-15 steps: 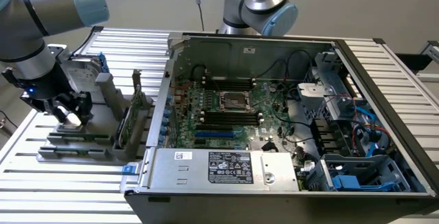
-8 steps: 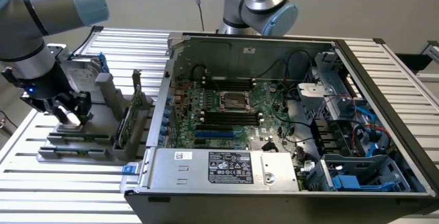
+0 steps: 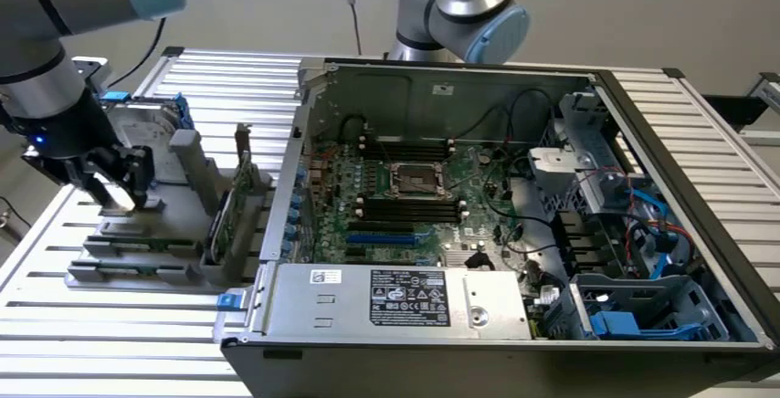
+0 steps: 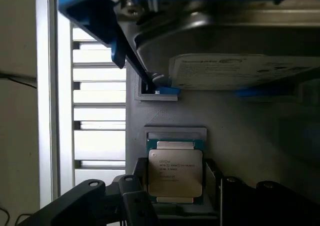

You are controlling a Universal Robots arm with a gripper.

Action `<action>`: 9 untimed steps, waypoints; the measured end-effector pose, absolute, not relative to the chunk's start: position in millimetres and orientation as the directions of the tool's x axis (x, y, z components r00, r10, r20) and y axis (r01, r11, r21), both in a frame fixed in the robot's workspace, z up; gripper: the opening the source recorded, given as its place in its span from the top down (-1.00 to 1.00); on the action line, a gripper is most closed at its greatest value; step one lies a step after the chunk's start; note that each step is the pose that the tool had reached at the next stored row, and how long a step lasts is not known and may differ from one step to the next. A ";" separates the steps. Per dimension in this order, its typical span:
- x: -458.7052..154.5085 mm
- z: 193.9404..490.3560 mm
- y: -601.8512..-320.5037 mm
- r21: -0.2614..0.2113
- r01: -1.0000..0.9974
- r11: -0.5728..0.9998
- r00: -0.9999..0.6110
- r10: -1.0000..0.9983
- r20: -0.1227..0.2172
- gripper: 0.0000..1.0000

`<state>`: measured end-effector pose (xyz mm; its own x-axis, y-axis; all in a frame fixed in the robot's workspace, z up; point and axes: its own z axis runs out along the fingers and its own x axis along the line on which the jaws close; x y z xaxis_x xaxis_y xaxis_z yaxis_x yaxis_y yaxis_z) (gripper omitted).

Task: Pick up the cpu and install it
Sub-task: 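Pick up the cpu and move it towards the insertion slot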

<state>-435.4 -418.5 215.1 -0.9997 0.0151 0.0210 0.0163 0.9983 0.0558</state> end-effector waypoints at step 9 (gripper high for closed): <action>-434.7 256.0 -414.9 0.056 0.016 0.998 -1.000 0.015 0.021 -0.09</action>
